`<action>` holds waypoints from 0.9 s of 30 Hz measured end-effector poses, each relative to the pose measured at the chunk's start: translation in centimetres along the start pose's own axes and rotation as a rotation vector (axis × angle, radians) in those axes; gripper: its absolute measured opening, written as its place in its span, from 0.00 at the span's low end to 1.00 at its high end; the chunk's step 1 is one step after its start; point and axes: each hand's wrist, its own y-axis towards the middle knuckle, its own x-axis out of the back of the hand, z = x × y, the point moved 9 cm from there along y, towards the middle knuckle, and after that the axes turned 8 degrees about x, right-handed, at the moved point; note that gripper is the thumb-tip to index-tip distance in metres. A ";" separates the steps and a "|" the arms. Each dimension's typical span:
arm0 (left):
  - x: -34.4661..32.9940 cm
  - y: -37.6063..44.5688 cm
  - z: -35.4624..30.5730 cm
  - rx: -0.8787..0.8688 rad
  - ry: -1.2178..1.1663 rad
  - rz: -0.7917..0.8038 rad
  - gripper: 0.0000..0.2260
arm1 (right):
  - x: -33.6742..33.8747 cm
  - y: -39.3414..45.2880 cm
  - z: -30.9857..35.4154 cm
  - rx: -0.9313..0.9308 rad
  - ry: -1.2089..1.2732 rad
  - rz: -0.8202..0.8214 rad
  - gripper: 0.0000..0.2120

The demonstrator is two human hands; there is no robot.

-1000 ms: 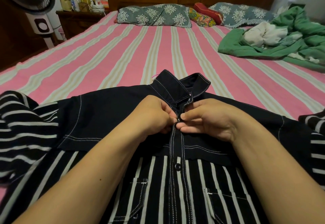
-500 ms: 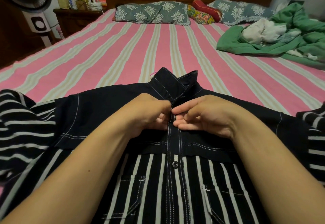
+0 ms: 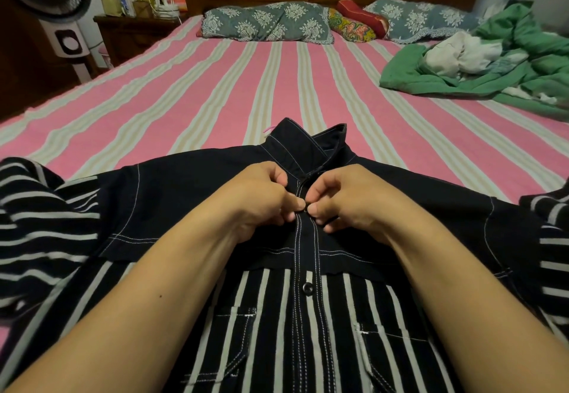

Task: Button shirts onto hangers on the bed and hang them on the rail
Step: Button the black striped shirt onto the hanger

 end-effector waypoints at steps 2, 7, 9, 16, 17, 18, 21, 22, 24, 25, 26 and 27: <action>-0.1 0.0 0.0 -0.001 0.008 0.023 0.18 | 0.3 0.2 0.1 0.028 -0.146 -0.028 0.09; 0.6 0.0 -0.3 -0.042 0.377 -0.132 0.14 | 1.9 0.6 -0.3 -0.010 -0.430 -0.120 0.07; 0.4 0.2 -0.3 -0.044 0.431 -0.108 0.09 | 4.9 0.6 0.2 0.026 -0.469 -0.340 0.07; 0.3 0.2 -0.6 -0.078 0.783 -0.187 0.07 | 2.5 -0.8 6.4 0.705 -0.781 -0.325 0.40; 0.5 0.1 -0.7 -0.079 0.808 -0.206 0.07 | 1.8 0.1 5.2 0.663 -0.865 -0.241 0.38; 0.6 0.0 -0.8 -0.078 0.838 -0.228 0.09 | 1.9 0.8 3.9 0.610 -0.919 -0.191 0.32; 0.9 -0.3 -2.0 -0.173 0.781 -0.298 0.12 | 4.5 1.3 2.2 0.389 -0.986 -0.191 0.20; 1.1 -0.6 -2.8 -0.255 0.677 -0.339 0.11 | 5.0 1.3 1.8 0.324 -1.002 -0.180 0.19; 2.5 -1.2 -4.4 -0.447 0.452 -0.457 0.06 | 5.1 1.3 1.4 0.304 -0.998 -0.159 0.18; 3.2 -1.4 -4.7 -0.528 0.378 -0.491 0.03 | 5.0 1.5 1.2 0.323 -0.975 -0.149 0.17; 3.7 -1.3 -4.7 -0.588 0.330 -0.506 0.05 | 4.8 1.7 0.9 0.337 -0.932 -0.136 0.15; 3.9 -1.2 -4.3 -0.629 0.308 -0.508 0.09 | 4.8 1.8 0.6 0.350 -0.876 -0.120 0.13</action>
